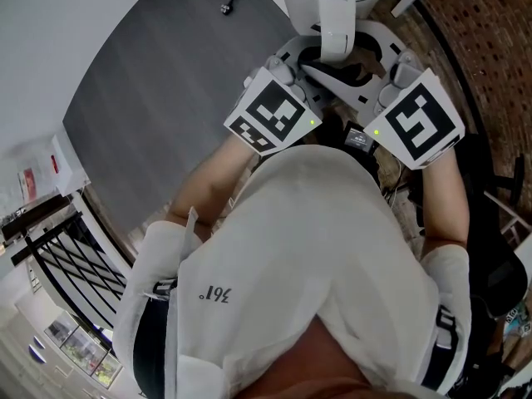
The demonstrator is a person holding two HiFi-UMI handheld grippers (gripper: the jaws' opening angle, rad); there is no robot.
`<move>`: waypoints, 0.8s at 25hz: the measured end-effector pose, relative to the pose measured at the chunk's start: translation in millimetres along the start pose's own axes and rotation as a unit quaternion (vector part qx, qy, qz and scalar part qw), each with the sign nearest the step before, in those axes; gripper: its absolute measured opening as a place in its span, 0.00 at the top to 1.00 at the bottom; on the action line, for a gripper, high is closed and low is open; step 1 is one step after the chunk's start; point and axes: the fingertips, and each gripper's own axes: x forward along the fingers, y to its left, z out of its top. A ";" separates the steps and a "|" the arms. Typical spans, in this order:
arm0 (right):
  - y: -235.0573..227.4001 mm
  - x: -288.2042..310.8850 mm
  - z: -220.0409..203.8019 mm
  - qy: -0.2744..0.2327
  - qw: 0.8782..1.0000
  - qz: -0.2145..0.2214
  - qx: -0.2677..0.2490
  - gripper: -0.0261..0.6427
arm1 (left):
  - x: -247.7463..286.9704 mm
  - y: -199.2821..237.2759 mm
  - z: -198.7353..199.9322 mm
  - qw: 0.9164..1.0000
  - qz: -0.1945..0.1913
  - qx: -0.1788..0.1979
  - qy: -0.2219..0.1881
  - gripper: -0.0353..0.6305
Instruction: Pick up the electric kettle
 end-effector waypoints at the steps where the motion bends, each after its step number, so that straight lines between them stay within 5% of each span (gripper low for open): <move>1: -0.1 0.2 -0.4 0.001 1.000 0.000 0.002 0.71 | 0.1 -0.2 -0.3 1.000 -0.002 -0.001 0.000 0.78; 20: 14.7 3.8 -3.0 0.010 1.000 -0.005 0.016 0.71 | -8.7 -12.2 -7.8 1.000 -0.014 0.003 -0.005 0.78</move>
